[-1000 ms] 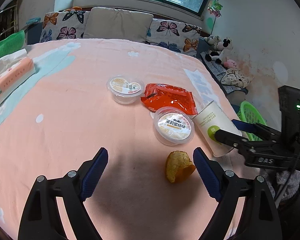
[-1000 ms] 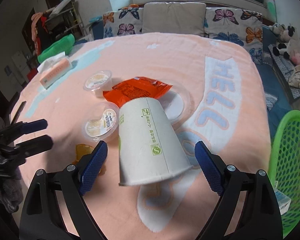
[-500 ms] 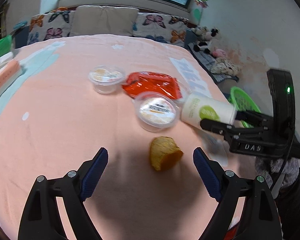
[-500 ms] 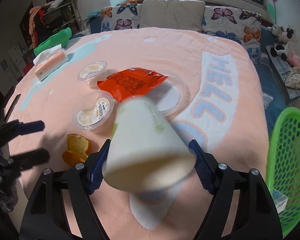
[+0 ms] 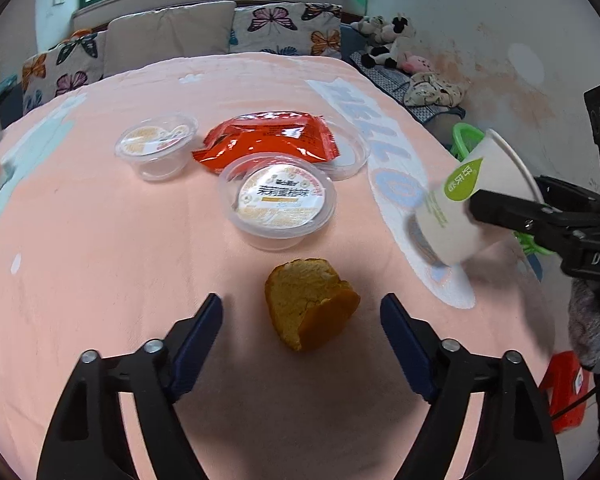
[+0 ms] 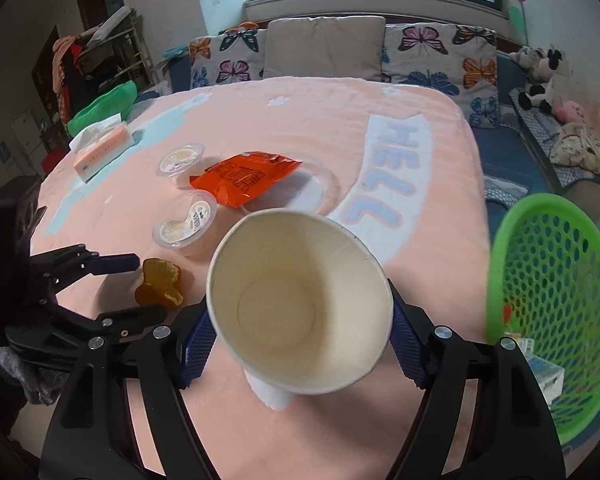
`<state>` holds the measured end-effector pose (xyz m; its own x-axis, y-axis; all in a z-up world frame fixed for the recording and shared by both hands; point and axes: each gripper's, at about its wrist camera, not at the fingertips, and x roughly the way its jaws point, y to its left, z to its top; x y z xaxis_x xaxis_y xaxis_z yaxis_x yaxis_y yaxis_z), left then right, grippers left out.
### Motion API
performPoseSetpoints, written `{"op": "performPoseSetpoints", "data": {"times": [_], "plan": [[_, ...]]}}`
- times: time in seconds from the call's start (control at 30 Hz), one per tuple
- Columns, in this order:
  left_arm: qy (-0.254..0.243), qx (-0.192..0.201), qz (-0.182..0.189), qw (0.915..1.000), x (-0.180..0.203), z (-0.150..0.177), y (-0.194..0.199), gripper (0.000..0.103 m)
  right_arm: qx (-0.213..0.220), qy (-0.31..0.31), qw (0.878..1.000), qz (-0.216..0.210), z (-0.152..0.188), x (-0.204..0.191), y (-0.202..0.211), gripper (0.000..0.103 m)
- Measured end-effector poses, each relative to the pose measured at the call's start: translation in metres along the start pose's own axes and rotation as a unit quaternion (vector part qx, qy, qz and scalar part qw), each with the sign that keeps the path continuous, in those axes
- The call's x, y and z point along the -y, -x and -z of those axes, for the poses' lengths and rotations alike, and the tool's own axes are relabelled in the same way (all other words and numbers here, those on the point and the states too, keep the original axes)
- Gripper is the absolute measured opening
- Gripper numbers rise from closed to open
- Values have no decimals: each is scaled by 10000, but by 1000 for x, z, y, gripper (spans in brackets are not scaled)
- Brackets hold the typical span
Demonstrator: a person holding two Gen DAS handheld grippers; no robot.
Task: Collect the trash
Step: 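Grasp the piece of sponge cake with the left tool while the right tool lifts the cup, then drop the paper cup into the green basket with the right tool while the left tool drops the cake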
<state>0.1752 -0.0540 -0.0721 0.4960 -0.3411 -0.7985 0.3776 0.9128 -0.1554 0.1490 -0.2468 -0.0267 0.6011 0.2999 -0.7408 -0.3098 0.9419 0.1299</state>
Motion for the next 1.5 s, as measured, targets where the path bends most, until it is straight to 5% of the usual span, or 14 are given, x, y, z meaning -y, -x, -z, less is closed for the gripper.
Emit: {"op": "performPoseSetpoints", "data": {"times": [0.67, 1.5], "plan": [[-368, 113, 12, 9993, 16, 3, 3, 36, 192, -579, 9975, 357, 22, 45, 35, 75], [-672, 245, 722, 9948, 80, -36, 20, 33, 435, -1810, 9734, 1336, 46, 171, 72, 75]]}}
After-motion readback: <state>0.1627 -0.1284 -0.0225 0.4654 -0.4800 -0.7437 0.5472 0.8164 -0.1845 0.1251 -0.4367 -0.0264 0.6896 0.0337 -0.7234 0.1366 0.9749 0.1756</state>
